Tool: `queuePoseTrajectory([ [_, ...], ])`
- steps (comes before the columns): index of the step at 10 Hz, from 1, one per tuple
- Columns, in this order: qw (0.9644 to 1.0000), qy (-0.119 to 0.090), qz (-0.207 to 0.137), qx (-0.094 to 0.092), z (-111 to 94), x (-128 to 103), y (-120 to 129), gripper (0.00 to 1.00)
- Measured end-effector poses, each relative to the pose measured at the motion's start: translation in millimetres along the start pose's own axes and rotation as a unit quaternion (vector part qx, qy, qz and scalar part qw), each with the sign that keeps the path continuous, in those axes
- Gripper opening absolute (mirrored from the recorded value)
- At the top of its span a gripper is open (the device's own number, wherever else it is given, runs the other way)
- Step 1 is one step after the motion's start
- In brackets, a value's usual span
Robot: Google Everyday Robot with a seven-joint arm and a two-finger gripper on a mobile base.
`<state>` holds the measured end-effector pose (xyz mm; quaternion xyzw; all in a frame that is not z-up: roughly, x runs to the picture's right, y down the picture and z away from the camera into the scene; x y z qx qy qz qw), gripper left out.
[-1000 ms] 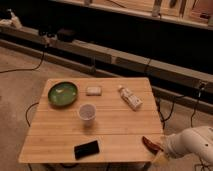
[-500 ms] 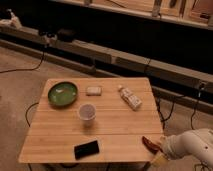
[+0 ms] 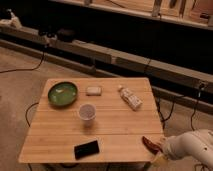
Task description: Drag the pepper across the table
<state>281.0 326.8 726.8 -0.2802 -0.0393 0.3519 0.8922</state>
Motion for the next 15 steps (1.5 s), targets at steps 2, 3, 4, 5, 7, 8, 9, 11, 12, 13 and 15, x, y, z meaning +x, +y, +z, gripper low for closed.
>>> queuePoseTrajectory([
  [2,1.0000,0.000,0.003,0.002,0,1,-1,0.59],
  [3,1.0000,0.001,0.003,0.003,-1,2,-1,0.59],
  [4,1.0000,0.002,0.003,0.004,0,2,-1,0.59],
  [5,1.0000,0.003,0.003,0.005,0,3,-2,0.59],
  [7,0.9999,0.008,0.002,0.009,1,4,-3,0.59],
  [8,0.9999,0.011,0.002,0.013,1,6,-5,0.59],
  [9,0.9998,0.011,0.002,0.016,1,6,-6,0.59],
  [11,0.9997,0.011,-0.002,0.023,2,4,-9,0.48],
  [12,0.9996,0.011,-0.003,0.025,2,3,-10,0.40],
  [13,0.9996,0.011,-0.003,0.027,2,2,-11,0.38],
  [15,0.9995,0.013,-0.004,0.029,3,2,-12,0.38],
])
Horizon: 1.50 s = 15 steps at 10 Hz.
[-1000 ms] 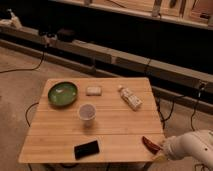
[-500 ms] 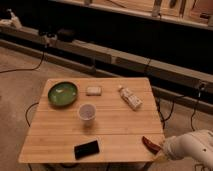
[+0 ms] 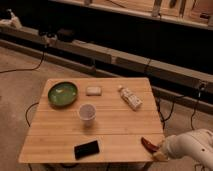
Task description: Drag the pepper across the table
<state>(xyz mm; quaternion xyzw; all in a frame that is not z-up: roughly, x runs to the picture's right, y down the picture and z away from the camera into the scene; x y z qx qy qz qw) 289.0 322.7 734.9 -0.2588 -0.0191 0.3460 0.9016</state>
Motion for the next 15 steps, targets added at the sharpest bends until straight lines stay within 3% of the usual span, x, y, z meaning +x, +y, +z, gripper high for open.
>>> queuePoseTrajectory([
  [10,1.0000,0.004,-0.004,0.001,-2,-8,-4,0.38],
  [15,0.9999,-0.003,-0.015,-0.005,10,-34,-10,0.38],
])
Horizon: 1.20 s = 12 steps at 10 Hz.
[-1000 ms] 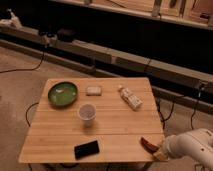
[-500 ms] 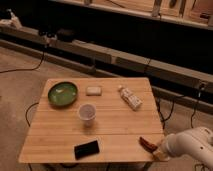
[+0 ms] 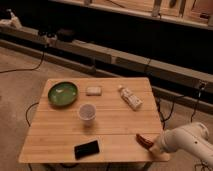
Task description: Drag the pepper across the table
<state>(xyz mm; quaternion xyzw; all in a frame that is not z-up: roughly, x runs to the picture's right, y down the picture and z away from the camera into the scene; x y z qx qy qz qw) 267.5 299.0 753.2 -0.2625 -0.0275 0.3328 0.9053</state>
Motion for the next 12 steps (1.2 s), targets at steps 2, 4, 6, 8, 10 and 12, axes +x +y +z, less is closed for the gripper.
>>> queuePoseTrajectory([
  [2,1.0000,-0.006,-0.004,-0.002,10,-12,-9,0.38],
  [4,0.9998,-0.015,-0.009,-0.003,21,-26,-20,0.38],
  [6,0.9996,-0.025,-0.014,0.001,27,-39,-34,0.38],
  [8,0.9992,-0.035,-0.021,0.005,32,-50,-45,0.38],
  [10,0.9985,-0.044,-0.032,0.008,36,-62,-55,0.38],
  [12,0.9975,-0.053,-0.047,0.008,42,-74,-62,0.38],
])
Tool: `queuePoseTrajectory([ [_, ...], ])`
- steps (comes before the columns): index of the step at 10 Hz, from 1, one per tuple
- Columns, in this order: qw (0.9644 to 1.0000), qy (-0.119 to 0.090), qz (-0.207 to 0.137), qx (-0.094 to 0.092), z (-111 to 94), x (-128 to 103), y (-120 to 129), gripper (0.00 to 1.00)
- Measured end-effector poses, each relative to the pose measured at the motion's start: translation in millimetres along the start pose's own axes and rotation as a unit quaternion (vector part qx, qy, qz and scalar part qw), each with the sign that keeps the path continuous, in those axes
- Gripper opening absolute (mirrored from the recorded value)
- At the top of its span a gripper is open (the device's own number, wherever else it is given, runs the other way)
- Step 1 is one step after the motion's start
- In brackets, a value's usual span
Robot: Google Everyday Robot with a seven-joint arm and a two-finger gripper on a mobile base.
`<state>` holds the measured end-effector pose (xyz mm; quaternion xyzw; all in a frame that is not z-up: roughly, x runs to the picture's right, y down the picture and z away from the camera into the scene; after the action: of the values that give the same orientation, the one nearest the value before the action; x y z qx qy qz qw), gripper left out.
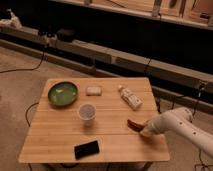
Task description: Drag the pepper across the table
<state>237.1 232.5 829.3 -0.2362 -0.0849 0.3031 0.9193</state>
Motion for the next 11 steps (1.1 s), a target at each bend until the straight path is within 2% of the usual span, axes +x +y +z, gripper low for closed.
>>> queuePoseTrajectory([
  [4,0.9995,-0.010,-0.029,-0.005,12,-20,-14,0.38],
  [11,0.9971,0.014,-0.072,-0.020,23,-50,-22,0.38],
])
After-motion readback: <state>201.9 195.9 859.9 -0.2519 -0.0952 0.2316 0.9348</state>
